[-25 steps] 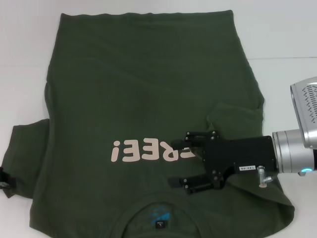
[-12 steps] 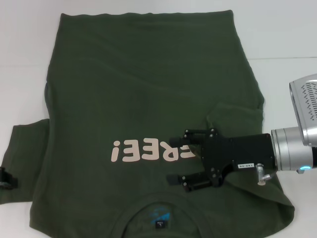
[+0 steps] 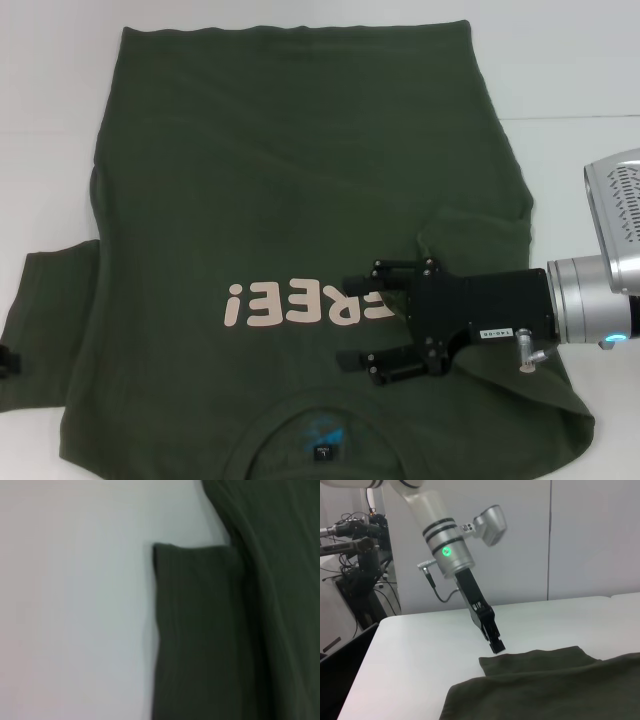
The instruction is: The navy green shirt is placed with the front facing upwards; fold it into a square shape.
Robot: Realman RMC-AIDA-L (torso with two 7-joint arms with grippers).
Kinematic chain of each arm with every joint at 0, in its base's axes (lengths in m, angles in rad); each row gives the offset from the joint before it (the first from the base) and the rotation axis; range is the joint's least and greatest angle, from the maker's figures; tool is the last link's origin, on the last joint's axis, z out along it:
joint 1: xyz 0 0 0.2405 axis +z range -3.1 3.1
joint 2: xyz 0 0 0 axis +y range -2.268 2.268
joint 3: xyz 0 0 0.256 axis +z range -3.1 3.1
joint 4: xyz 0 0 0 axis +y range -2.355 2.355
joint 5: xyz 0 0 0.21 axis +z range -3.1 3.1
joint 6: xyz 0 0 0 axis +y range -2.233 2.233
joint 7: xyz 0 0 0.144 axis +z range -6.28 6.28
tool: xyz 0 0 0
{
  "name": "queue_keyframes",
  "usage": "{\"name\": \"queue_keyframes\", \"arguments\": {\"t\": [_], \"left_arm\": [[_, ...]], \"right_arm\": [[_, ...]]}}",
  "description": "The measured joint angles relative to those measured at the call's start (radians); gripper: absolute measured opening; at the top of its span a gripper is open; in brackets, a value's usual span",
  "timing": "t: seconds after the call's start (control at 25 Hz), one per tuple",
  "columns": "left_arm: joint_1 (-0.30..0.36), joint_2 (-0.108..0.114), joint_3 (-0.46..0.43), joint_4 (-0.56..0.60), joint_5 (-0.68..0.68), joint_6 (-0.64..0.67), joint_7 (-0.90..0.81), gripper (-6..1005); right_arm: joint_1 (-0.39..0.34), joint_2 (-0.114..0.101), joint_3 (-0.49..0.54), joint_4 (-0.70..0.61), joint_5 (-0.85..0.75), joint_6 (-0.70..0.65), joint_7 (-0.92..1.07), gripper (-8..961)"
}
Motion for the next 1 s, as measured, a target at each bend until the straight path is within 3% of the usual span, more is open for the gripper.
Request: {"name": "queue_keyframes", "arguments": {"t": [0.12, 0.36, 1.0], "left_arm": [[0.010, 0.003, -0.035, 0.029, -0.008, 0.022, -0.021, 107], [0.011, 0.021, -0.114, 0.029, -0.008, 0.054, -0.026, 246], [0.011, 0.021, -0.098, -0.009, 0.033, 0.062, -0.020, 895]], "right_arm": [[0.000, 0.000, 0.000, 0.000, 0.000, 0.000, -0.001, 883], [0.001, 0.000, 0.000, 0.000, 0.000, 0.002, -0.004, 884], [0.010, 0.000, 0.000, 0.018, 0.000, 0.009, -0.009, 883]]}}
